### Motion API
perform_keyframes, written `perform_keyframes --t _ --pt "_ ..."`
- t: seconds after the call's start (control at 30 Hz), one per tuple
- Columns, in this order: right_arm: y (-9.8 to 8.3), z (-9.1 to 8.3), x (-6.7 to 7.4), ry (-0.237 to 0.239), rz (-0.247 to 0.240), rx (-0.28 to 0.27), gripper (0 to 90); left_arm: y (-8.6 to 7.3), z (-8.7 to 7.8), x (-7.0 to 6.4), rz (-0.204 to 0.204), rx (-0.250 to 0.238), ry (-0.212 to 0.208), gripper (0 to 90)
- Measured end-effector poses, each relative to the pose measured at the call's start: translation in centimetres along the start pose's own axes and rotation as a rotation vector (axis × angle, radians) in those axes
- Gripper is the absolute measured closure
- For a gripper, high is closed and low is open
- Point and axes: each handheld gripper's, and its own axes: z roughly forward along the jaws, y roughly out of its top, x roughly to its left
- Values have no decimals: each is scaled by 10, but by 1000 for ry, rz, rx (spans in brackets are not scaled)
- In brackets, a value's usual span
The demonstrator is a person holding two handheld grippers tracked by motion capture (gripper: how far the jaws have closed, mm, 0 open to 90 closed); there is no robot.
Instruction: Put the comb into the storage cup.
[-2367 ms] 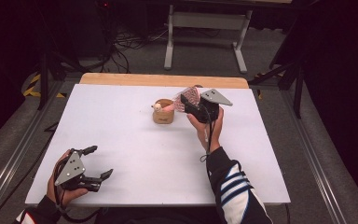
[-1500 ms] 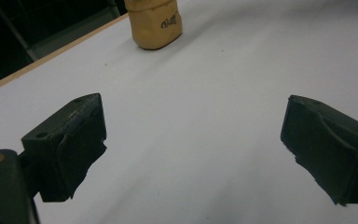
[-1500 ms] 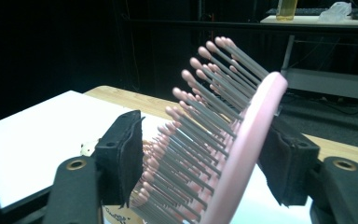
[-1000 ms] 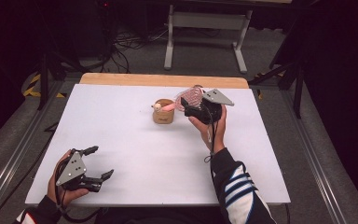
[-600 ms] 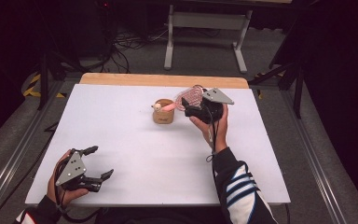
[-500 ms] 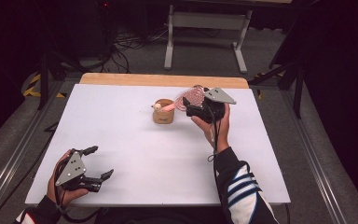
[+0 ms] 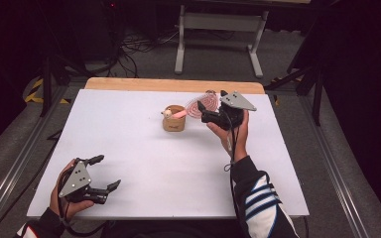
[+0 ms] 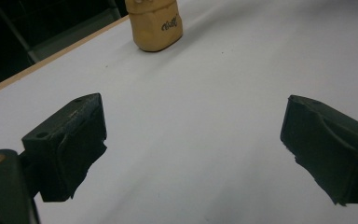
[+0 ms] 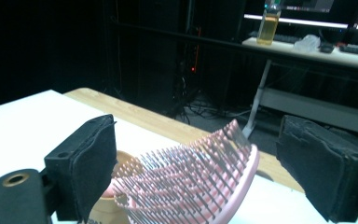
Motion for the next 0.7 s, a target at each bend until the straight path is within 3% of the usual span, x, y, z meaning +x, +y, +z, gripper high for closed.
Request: perform_keyframes --t 0.7 --pt "10 -14 2 -6 -67 -18 64 0 -1 1 4 4 2 80"
